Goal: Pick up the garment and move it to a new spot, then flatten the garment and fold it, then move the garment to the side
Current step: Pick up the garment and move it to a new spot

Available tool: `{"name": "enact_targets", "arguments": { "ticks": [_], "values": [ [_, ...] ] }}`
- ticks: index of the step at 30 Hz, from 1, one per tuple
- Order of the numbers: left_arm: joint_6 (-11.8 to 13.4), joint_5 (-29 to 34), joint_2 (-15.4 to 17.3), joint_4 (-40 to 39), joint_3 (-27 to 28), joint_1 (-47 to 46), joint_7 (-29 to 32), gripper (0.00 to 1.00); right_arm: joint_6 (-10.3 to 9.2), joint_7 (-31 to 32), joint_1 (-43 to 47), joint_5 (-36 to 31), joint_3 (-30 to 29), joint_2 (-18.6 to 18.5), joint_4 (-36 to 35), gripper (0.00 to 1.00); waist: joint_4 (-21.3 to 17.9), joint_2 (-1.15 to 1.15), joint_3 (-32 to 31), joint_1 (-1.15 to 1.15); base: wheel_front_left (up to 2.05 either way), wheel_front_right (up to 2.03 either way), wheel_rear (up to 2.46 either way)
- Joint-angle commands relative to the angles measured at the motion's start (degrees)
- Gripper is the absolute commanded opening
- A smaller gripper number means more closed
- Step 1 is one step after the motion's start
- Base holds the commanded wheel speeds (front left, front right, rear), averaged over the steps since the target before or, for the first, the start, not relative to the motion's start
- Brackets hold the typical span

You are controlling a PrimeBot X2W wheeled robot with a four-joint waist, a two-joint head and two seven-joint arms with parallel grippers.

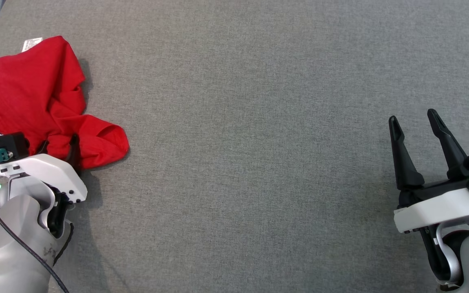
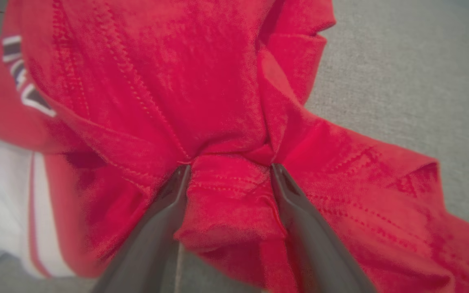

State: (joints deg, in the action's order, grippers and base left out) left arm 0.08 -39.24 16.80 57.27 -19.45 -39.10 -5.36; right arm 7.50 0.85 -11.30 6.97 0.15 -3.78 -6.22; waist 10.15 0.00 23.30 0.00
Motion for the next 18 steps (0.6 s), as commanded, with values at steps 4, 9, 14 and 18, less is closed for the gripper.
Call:
{"name": "enact_targets", "arguments": {
  "ticks": [4, 9, 14, 18],
  "values": [
    [-1.2, 0.0, -0.5, 5.2, -0.5, -1.3, -0.6, 0.0, -0.02, -0.8, -0.7, 0.2, -0.6, -0.1, 0.2, 1.0, -0.6, 0.0, -0.1, 0.0, 0.0, 0.0, 0.0],
    [-0.6, 1.0, 1.3, 7.0, -0.3, -3.2, -6.5, 0.0, -0.02, -1.4, 0.2, 0.2, -1.5, 0.1, 0.7, 1.0, -0.6, 0.0, -2.1, 0.0, 0.0, 0.0, 0.0],
    [0.5, 2.3, 2.8, 5.1, 0.1, -4.2, -9.1, 0.0, -0.02, -1.7, 1.2, 0.2, -2.0, 0.4, 1.0, 1.0, -0.4, 0.0, -4.5, 0.0, 0.0, 0.0, 0.0],
    [2.2, 3.6, 4.6, 0.3, 1.2, -3.6, -9.7, 0.0, -0.02, -1.9, 2.3, 0.4, -2.4, 0.5, 1.2, 1.0, -0.3, 0.0, -7.1, 0.0, 0.0, 0.0, 0.0]
  ]
}}
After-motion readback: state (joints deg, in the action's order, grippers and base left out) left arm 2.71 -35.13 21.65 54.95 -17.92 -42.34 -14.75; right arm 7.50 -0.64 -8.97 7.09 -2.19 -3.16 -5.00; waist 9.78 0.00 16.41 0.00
